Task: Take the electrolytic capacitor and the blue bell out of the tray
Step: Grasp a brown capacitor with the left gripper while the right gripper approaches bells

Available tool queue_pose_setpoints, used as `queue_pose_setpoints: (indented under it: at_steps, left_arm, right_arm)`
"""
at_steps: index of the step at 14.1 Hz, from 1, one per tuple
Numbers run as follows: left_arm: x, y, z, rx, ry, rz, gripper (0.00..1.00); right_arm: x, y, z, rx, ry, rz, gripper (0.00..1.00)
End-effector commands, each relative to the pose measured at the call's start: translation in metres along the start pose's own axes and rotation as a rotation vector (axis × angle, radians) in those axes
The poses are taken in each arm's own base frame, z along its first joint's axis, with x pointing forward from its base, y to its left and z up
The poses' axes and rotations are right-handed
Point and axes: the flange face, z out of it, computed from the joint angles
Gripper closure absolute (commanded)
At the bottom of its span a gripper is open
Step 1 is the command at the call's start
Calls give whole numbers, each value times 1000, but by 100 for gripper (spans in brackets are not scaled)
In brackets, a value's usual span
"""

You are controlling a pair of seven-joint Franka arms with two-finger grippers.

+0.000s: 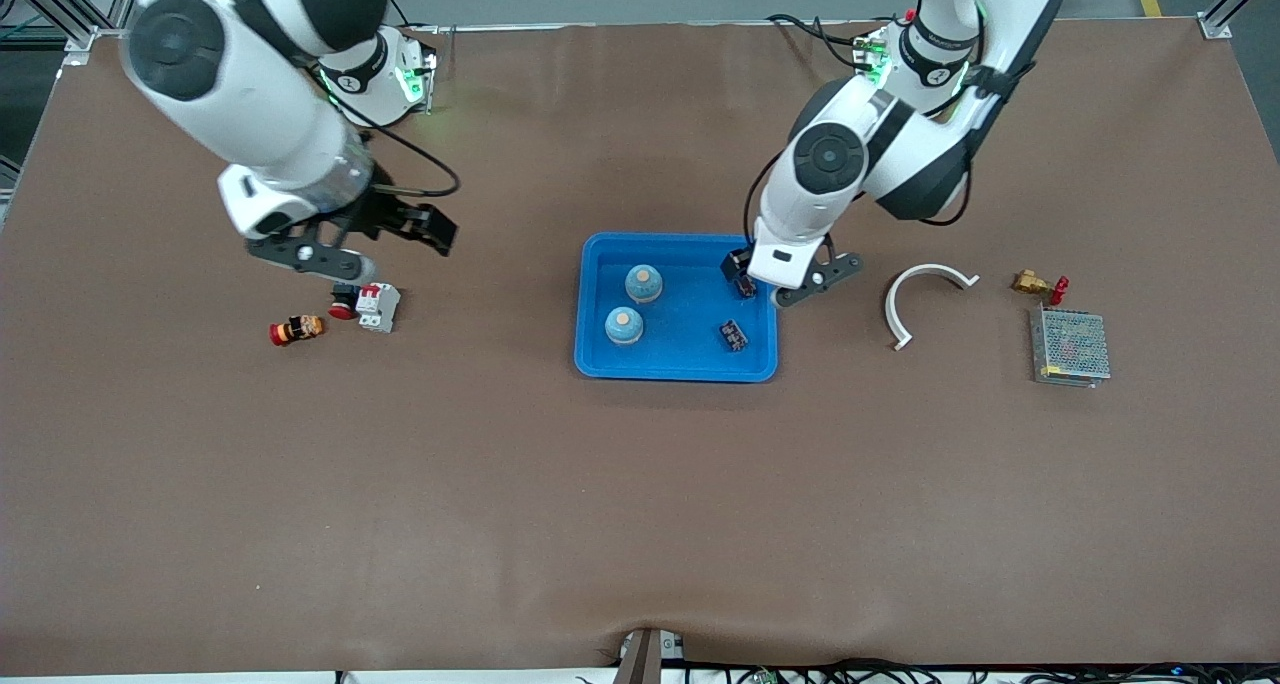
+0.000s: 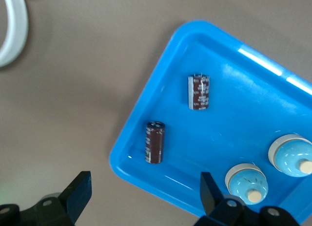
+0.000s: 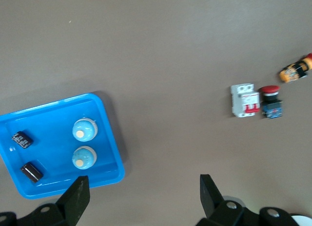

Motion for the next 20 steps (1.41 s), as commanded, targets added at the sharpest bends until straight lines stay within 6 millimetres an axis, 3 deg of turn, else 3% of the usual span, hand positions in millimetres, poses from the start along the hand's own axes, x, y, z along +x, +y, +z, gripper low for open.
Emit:
queue_pose_setpoints:
  at_steps: [1,5,11,13,17,20]
  left_arm:
    - [-8,9,32,45,47,-16,5]
    - [-23,21,68,34,35,-22,15]
    - [-24,21,114,76,91,-11,30]
    - [-25,21,120,81,87,-10,34]
    - [-33,24,129,92,73,3,40]
    - [-33,23,133,99,69,4,45]
  right_arm:
    - [-1,-19,18,10,5,36,0]
    - [-11,-58,52,27,20,55,0]
    - [-39,-122,119,54,41,70,0]
    - [-41,-132,138,63,47,73,0]
    - [-66,-154,192,105,77,48,0]
    - [-78,-164,215,93,75,20,0]
